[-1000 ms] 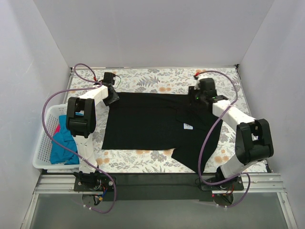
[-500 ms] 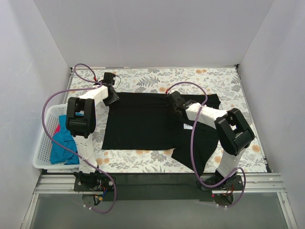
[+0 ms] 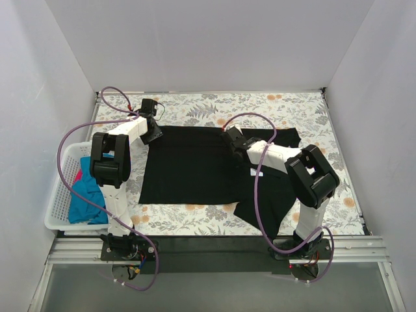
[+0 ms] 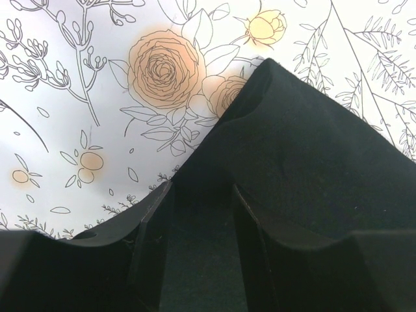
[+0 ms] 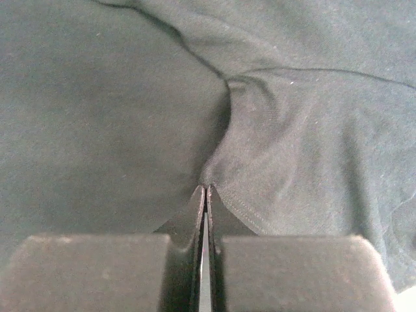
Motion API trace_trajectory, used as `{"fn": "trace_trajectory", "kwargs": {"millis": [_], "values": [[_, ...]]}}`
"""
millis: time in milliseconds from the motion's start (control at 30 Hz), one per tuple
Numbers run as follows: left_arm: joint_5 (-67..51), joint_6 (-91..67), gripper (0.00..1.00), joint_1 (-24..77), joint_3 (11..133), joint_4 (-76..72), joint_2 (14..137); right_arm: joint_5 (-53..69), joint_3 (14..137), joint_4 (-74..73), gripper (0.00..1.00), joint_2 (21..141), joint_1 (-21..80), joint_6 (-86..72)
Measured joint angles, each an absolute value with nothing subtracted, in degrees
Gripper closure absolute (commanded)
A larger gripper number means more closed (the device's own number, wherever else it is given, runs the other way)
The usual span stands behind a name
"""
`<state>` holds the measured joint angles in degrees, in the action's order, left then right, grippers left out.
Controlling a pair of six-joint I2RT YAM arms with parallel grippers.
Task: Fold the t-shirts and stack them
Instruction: Fold the tshirt
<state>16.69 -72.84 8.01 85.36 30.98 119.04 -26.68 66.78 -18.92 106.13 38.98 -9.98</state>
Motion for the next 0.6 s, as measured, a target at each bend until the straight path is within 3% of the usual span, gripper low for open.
{"fn": "trace_trajectory", "kwargs": {"millis": [600], "values": [[19.2, -71.7, 0.63, 8.0, 85.7, 33.5, 119.0, -25.9, 67.3, -24.3, 0.98, 102.0, 40.6, 2.8]]}}
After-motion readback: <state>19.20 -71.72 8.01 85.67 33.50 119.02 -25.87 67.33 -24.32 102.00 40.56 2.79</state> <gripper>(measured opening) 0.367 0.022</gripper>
